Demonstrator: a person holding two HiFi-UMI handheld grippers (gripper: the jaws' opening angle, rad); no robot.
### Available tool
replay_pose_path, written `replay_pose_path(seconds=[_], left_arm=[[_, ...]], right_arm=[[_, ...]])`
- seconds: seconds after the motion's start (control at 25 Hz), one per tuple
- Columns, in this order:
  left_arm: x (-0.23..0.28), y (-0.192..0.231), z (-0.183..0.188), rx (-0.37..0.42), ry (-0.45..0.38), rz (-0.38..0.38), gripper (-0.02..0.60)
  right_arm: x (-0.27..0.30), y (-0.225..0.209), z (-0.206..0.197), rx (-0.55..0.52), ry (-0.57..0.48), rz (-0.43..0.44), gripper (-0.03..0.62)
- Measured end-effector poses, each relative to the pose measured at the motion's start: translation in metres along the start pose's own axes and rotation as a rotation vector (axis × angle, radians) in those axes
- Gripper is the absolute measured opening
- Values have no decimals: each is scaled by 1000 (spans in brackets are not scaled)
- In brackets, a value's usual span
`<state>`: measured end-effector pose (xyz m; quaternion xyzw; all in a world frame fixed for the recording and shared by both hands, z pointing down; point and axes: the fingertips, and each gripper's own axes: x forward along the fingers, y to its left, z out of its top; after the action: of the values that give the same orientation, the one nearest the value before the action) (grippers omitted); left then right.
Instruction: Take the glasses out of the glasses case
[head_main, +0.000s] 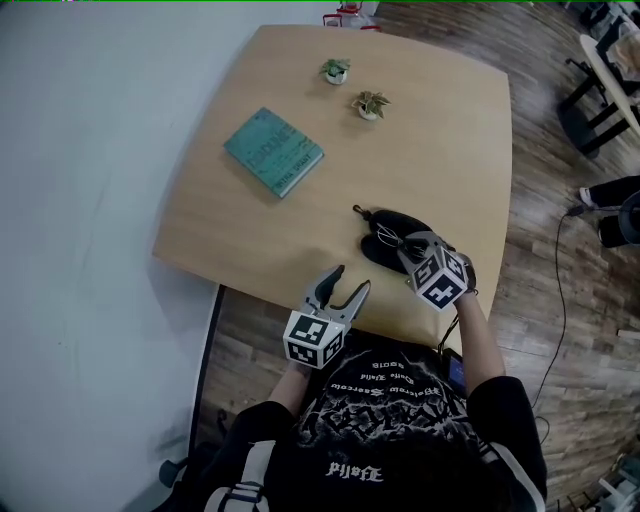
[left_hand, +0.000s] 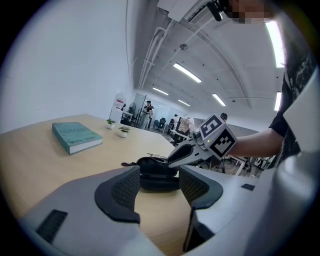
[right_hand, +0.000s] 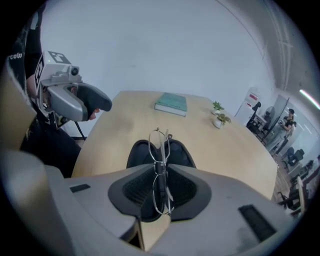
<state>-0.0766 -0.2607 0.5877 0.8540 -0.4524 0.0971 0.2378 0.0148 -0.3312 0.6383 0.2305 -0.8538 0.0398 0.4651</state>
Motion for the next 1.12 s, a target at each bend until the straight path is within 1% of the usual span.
replay_pose_path(seconds=[0.2, 0.32, 0.44, 0.76, 0.96, 1.12], left_arm=[[1, -6, 4, 16, 2, -15, 247], [5, -13, 5, 30, 7, -34, 247], [7, -19, 5, 39, 12, -50, 247], [5, -18, 12, 22, -14, -41, 247], [4, -26, 19, 33, -30, -40, 247], [9, -37, 26, 47, -42, -56, 247]], right_arm=[[-25, 1, 4, 70, -66, -37, 87], [-42, -1, 7, 136, -138, -64, 87], [-60, -3, 7, 198, -204, -111, 87], [-107, -9, 9, 322, -352, -216, 87], [-137, -11, 0, 462, -484, -298, 87], [-152, -10, -16, 537, -552, -366, 87]])
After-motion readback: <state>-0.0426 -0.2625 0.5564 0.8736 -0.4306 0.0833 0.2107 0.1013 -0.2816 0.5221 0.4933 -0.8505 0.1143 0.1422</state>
